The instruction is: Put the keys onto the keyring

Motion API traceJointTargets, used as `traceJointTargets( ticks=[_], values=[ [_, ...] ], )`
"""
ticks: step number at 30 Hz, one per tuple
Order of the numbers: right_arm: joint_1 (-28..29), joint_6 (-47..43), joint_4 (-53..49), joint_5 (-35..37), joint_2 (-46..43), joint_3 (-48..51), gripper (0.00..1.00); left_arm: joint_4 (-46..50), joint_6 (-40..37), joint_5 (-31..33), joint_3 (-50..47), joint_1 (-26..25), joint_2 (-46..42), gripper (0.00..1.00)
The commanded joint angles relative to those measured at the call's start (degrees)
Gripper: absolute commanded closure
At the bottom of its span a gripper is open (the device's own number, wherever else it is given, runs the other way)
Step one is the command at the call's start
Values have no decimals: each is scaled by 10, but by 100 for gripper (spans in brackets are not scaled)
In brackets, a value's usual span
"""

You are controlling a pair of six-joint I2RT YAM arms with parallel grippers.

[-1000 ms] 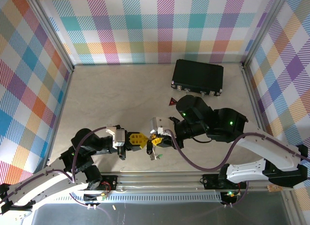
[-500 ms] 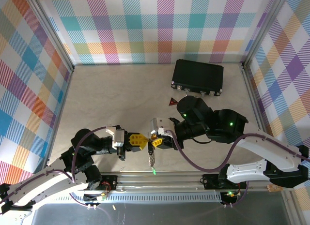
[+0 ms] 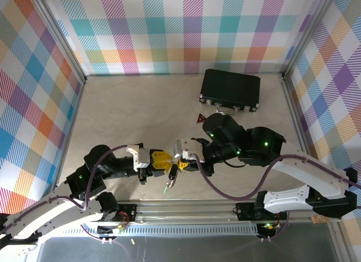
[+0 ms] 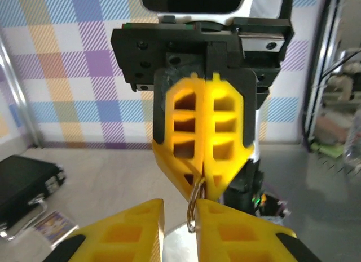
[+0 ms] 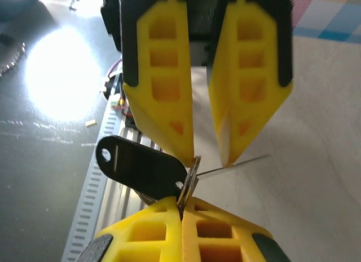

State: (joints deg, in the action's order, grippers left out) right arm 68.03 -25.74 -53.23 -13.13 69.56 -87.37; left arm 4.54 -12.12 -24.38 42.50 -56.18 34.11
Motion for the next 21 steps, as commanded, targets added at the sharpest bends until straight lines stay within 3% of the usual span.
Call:
traceJointTargets(
  ticks=[1,5,17,19,21],
  values=[
    [8,-27,-46,14,22,-33,100,118,-62,43,53,-1,25,78],
    [10,-37,-68,16,38,-53,100,161,-83,50,74,-3,50,78],
    [10,-35,-59,-6,36,-56,100,165,-101,39,78,-7,68,76],
    [10,-34,-62,-9,40,-59,100,159,-101,34,76,-7,66,84],
    [10,-34,-60,-11,42,-59,100,150,-98,28,74,-8,64,86]
  ],
)
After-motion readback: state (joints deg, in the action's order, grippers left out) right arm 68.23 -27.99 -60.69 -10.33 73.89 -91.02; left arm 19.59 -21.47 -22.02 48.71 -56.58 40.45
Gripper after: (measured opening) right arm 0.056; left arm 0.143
